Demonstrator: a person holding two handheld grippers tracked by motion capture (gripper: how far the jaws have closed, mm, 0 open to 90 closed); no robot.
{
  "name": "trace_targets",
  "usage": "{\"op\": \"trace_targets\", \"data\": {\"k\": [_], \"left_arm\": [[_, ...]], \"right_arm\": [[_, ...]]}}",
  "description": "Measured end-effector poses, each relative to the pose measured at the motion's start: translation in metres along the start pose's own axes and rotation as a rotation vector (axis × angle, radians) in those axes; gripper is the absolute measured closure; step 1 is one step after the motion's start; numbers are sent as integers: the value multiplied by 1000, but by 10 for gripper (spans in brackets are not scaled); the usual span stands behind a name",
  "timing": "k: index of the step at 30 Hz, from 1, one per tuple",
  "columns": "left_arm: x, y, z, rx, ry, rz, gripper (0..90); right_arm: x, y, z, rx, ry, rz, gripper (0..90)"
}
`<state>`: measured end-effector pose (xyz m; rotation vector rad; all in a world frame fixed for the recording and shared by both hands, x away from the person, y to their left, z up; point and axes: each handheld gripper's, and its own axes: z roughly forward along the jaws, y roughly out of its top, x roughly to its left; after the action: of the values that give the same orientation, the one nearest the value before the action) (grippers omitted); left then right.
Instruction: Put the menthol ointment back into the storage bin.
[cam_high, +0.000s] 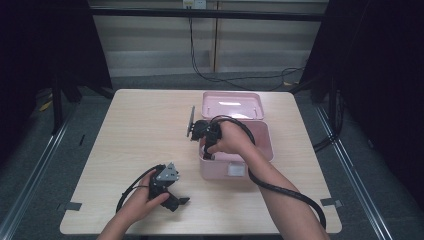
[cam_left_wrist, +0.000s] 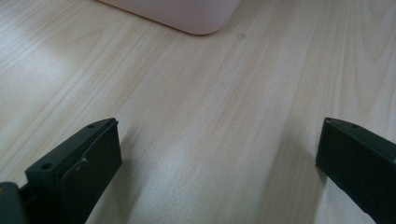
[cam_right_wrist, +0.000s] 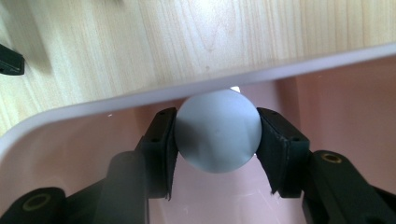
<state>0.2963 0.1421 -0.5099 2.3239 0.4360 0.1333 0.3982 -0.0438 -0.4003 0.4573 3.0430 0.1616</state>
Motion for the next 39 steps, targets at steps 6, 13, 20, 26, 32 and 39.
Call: {"op": "trace_targets", "data": {"k": [6, 13, 20, 26, 32, 39], "left_arm": [[0, 0, 0, 0, 0, 0, 0], [0, 0, 0, -4, 1, -1, 0], [0, 0, 0, -3, 2, -1, 0], [0, 0, 0, -3, 1, -1, 0], [0, 0, 0, -3, 1, -1, 0], [0, 0, 0, -3, 2, -1, 0]], "right_arm": [[-1, -2, 5, -7, 3, -8, 509], [0, -1, 10, -15, 6, -14, 508], [0, -2, 12, -24, 2, -12, 507], [0, -1, 14, -13, 4, -23, 507], [2, 0, 18, -6, 6, -32, 503], [3, 1, 15, -20, 7, -36, 510]]}}
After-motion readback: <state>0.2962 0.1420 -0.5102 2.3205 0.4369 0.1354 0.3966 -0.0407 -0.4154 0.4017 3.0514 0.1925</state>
